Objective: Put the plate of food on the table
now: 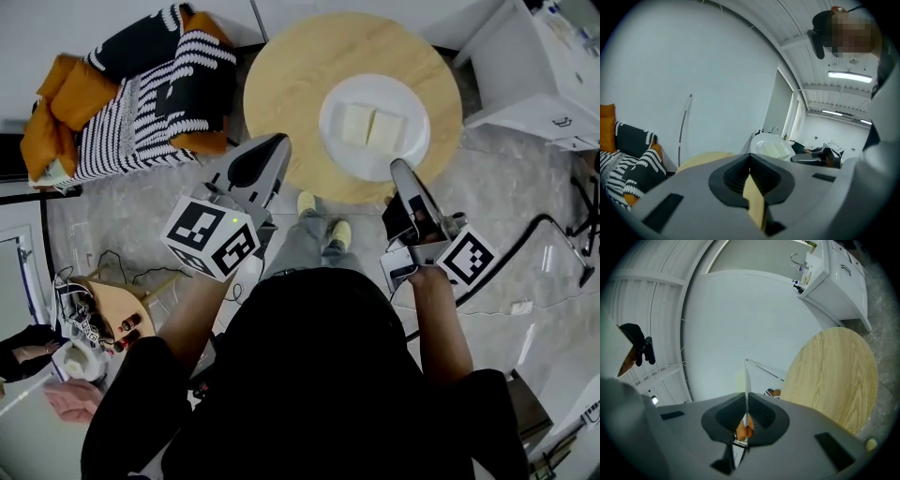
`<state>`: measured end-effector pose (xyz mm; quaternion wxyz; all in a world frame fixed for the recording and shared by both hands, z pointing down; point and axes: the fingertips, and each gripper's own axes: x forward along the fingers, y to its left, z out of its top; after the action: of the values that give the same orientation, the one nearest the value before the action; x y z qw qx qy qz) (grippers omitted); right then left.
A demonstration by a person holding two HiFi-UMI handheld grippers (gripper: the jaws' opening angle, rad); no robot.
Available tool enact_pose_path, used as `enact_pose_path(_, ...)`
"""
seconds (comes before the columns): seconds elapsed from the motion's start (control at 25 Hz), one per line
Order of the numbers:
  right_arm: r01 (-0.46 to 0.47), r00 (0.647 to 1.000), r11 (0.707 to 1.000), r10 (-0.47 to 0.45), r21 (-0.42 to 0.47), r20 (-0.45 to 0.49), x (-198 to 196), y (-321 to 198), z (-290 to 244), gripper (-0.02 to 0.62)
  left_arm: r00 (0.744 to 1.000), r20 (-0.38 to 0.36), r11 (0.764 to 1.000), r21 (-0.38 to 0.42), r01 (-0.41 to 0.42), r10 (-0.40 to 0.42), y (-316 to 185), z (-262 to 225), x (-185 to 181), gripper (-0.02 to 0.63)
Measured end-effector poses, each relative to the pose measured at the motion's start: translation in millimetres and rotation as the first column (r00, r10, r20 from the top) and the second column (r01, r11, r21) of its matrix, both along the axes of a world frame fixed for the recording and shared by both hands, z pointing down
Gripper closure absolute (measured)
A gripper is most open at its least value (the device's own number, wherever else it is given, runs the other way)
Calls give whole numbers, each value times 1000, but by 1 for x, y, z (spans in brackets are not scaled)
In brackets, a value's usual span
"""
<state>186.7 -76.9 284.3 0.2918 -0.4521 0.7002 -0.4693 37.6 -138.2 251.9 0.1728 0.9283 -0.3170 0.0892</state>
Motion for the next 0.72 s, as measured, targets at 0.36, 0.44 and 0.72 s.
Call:
enact_pose_path(0.36, -16, 999, 997, 14, -70, -33, 1, -19, 19, 574, 1000, 12, 1000, -26, -11, 11, -29, 14, -10, 598)
enact_pose_path(0.44, -24, 999, 996, 21, -86, -29, 0, -20, 25, 574, 1000, 8, 999, -33, -17, 17, -32, 18, -11, 598)
enact_pose_path(0.72, -40, 999, 991, 37, -124, -28, -5, -21, 37, 574, 999, -2, 997, -65, -49, 49, -42, 29, -8, 598)
